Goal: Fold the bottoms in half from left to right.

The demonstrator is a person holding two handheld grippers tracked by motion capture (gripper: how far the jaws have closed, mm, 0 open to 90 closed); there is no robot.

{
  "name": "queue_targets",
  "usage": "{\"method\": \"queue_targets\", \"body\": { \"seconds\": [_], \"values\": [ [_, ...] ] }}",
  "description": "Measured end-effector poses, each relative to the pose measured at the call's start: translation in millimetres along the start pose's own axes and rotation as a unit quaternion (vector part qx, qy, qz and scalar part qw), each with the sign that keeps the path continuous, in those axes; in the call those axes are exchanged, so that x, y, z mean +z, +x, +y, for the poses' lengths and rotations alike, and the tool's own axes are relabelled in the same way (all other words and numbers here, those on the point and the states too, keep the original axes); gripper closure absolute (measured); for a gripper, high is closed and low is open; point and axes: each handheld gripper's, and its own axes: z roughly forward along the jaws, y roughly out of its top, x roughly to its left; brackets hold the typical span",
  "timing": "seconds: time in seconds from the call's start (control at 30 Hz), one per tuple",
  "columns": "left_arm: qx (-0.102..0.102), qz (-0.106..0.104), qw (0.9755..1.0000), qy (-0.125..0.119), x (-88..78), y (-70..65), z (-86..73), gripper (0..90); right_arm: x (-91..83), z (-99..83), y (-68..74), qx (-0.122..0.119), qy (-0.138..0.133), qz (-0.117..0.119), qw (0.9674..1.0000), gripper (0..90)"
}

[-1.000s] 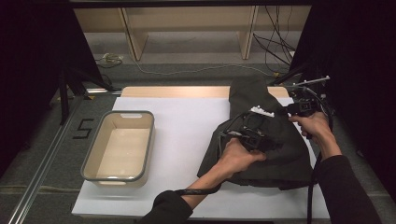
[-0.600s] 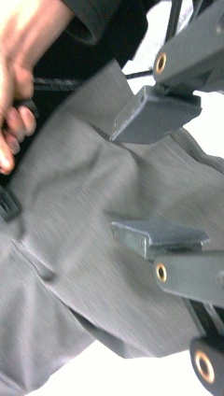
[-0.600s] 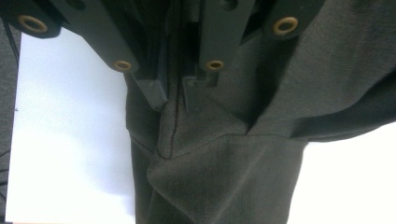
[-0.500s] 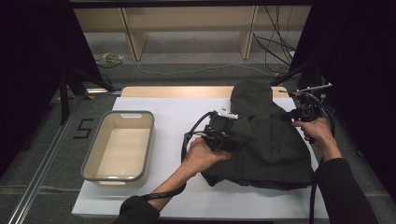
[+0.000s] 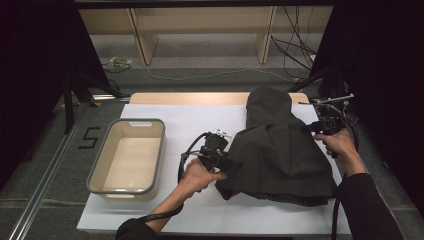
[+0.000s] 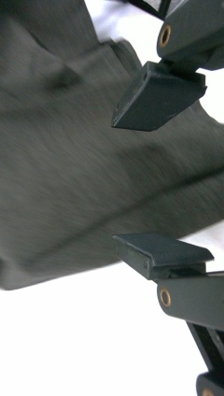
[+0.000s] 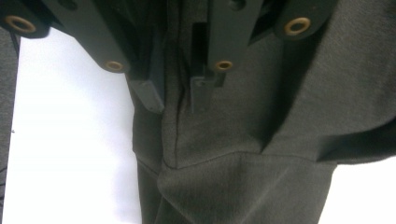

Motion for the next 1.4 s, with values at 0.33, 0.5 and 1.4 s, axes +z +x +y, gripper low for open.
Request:
{"method": "queue_targets", "body": {
  "seconds": [0.33,0.5,1.4],
  "values": [
    [0.021,-0.049,0.9977,0.041,16.3,-6.7,-25.2,77.3,-0.6,-0.4,-0.7,-0.007,0.002,-0.015,0.9999,86.3],
    [0.046,-0.064,0.9959,0.044,18.4,-21.3,-26.4,86.6,-7.3,2.2,-7.9,0.000,0.001,-0.025,0.9997,86.4],
    [0.027,-0.097,0.9948,0.013,-1.4,-19.3,-32.5,56.6,-37.7,-69.4,58.4,-0.073,-0.051,-0.009,0.9960,48.9]
  ]
}}
